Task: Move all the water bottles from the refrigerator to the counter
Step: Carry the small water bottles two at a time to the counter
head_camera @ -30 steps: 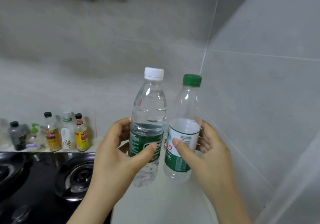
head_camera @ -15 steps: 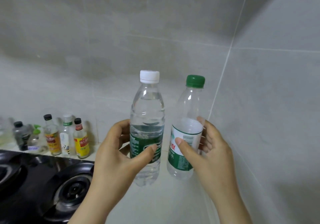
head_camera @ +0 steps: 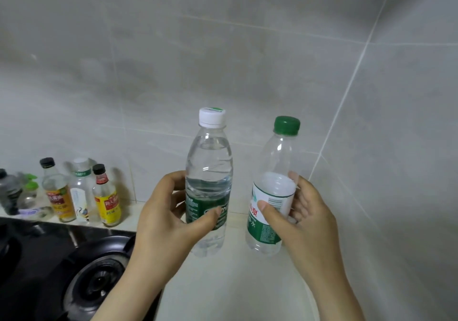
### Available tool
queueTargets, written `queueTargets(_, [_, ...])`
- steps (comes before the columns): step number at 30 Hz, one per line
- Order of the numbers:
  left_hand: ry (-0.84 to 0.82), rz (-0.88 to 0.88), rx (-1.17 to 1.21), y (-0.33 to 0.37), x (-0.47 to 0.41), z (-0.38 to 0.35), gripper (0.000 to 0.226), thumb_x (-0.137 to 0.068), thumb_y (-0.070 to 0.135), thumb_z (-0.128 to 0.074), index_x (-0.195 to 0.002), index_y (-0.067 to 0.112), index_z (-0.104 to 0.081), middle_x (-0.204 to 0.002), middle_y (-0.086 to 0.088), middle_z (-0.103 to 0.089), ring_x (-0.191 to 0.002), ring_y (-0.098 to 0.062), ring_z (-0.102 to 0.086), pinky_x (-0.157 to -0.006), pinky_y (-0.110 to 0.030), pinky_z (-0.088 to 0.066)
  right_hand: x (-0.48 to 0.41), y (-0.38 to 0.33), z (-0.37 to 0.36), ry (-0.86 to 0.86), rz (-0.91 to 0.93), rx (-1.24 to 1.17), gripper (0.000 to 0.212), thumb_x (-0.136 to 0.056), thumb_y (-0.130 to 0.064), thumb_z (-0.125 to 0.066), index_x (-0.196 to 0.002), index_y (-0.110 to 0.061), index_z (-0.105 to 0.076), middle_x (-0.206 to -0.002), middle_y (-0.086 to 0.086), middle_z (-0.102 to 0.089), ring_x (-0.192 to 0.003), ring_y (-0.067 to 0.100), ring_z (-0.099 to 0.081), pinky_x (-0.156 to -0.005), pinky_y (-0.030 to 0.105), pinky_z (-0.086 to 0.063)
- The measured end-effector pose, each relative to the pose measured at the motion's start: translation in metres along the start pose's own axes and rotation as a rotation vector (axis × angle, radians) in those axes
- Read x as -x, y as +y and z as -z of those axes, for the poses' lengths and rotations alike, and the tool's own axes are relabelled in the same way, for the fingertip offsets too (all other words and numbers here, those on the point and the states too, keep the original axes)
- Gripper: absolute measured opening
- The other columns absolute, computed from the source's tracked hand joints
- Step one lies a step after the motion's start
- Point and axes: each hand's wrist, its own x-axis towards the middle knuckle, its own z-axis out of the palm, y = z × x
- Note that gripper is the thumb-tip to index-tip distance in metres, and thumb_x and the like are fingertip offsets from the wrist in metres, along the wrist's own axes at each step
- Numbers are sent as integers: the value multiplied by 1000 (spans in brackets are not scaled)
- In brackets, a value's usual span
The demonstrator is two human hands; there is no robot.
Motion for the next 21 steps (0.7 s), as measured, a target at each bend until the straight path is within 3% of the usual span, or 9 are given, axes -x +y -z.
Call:
queueTargets(3, [-9,4,-9,-17,-15,3,55,-55,26,-81,-106,27,-59,-95,4,-74,-86,-13,-72,-80,-42,-59,-10,10,-11,-29,-38,26,65,-68,-24,-83,-125,-38,-54,-109,-25,-65,-96,-8,-65,-73,14,-51])
queueTargets(8, [-32,46,-24,-54,-36,5,58,-49,38,-78,-103,31,-57,-95,7,-74,-85,-11,-72,-78,-38,-59,-27,39,-23,-56,-109,107,49,-66,-16,-85,-102,-36,-58,-101,-14,-71,-88,0,-69,-74,23,-55])
queueTargets(15, [-56,153,-54,-113,-54,-3,60,-47,36,-81,-101,39,-56,-96,5,-71,-86,-11,-71,-76,-34,-60,-40,88,-35,-60,-221,214,67,-65,-19,-85,-119,-41,-52,-106,-17,-69,-90,0,-68,-78,27,-56])
queueTargets(18, [-67,153,-116,-135,-55,-8,70,-54,27,-87,-114,39,-55,-103,7,-66,-92,-4,-67,-79,-15,-53,-44,107,-41,-76,-264,279,58,-65,-23,-85,-111,-40,-53,-100,-17,-70,-88,2,-68,-80,36,-58])
queueTargets(21, [-73,130,-184,-154,-57,-12,58,-54,31,-84,-102,48,-55,-96,7,-60,-89,-1,-63,-75,-4,-45,-48,127,-48,-89,-293,310,55,-65,-23,-85,-104,-42,-51,-98,-15,-71,-86,1,-68,-78,35,-58])
